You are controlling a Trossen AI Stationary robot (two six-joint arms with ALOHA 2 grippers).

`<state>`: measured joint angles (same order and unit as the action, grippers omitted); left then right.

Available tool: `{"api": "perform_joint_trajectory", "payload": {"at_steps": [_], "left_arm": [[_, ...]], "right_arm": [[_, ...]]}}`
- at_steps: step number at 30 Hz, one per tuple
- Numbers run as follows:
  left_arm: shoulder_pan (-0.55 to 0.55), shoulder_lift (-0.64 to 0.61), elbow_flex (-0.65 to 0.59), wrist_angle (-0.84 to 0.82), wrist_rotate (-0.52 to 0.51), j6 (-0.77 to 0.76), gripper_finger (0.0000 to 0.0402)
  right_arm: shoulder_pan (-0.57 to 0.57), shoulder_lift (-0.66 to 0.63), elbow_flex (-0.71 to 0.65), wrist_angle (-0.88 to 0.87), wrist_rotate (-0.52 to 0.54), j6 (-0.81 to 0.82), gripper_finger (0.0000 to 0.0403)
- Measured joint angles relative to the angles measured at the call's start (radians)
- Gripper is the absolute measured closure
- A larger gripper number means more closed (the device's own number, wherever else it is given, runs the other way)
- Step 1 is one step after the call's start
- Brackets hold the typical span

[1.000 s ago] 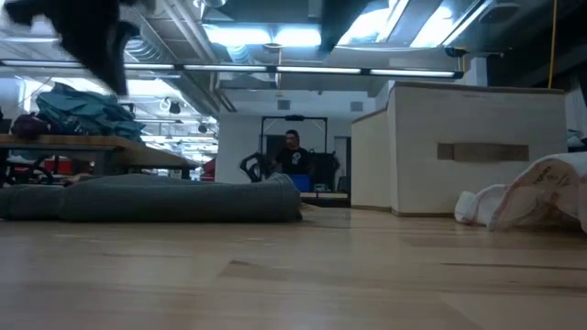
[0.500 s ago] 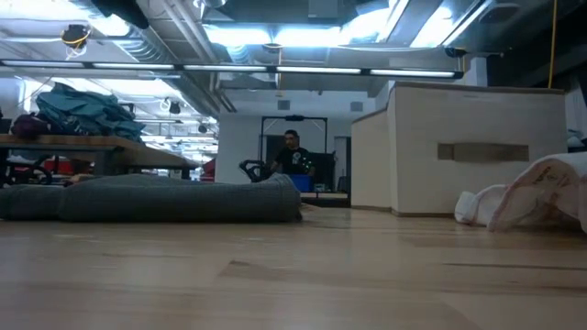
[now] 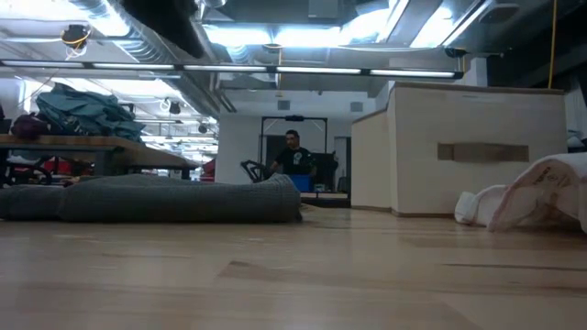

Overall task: Fold towel
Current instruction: Move the folded gray kitchen towel to the top left of the table

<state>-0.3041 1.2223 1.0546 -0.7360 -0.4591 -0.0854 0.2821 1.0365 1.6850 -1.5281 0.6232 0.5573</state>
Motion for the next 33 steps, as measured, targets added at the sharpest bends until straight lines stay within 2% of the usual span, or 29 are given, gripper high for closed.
{"api": "perform_joint_trajectory", "payload": {"at_steps": [6, 9, 12, 18, 26, 29, 33], "left_arm": [[0.079, 0.187, 0.000, 0.182, 0.009, 0.068, 0.0393], [0.139, 0.267, 0.000, 0.236, 0.076, 0.084, 0.0399], [0.195, 0.342, 0.000, 0.262, 0.163, 0.087, 0.0398], [0.281, 0.455, 0.000, 0.281, 0.222, 0.098, 0.0400], [0.383, 0.540, 0.000, 0.279, 0.243, 0.028, 0.0401], [0.434, 0.549, -0.001, 0.272, 0.231, 0.046, 0.0401], [0.513, 0.549, -0.001, 0.236, 0.162, 0.071, 0.0401]], "right_arm": [[0.000, -0.204, -0.326, 0.274, -0.006, 0.001, 0.0237], [0.000, -0.268, -0.473, 0.394, -0.018, -0.017, 0.0237], [0.000, -0.308, -0.604, 0.498, -0.060, -0.017, 0.0237], [0.000, -0.327, -0.820, 0.770, -0.166, -0.019, 0.0237], [0.000, -0.270, -0.993, 1.122, -0.198, -0.019, 0.0237], [0.000, -0.241, -1.019, 1.190, -0.199, -0.019, 0.0237], [0.000, -0.190, -1.021, 1.233, -0.209, -0.007, 0.0237]]}}
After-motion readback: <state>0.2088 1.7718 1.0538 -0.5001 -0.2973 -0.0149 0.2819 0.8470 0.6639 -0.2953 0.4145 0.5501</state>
